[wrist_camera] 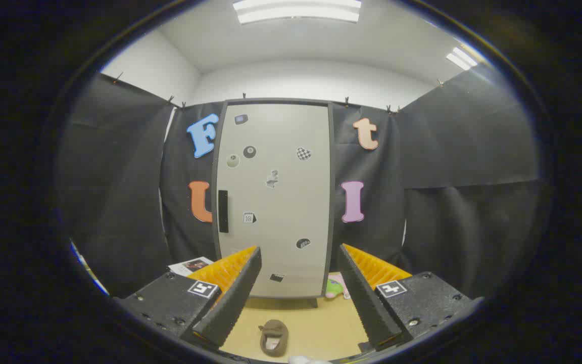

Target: Open the shoe cabinet door, grab the shoes and put them into the shoe cabinet, then close the shoe cabinet door.

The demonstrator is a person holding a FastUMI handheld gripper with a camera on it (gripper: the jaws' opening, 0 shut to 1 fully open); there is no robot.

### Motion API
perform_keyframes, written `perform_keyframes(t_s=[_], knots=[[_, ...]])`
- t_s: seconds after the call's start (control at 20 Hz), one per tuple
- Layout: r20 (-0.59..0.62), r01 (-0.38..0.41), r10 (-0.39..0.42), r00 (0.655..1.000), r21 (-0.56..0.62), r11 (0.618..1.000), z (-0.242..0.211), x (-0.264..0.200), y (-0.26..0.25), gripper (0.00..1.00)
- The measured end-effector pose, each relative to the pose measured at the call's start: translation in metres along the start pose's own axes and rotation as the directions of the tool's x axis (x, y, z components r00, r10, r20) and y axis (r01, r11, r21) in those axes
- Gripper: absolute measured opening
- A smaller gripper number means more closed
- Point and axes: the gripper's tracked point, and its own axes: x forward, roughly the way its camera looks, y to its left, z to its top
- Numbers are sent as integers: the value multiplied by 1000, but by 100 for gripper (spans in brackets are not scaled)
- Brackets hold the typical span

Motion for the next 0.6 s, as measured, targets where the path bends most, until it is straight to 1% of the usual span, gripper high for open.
perform_keyframes(t_s=[0.25, 0.6], knots=[[2, -25, 25, 1000, -7, 1000, 4, -11, 9, 99], [-16, -13, 13, 1000, -13, 1000, -1, -22, 12, 99]])
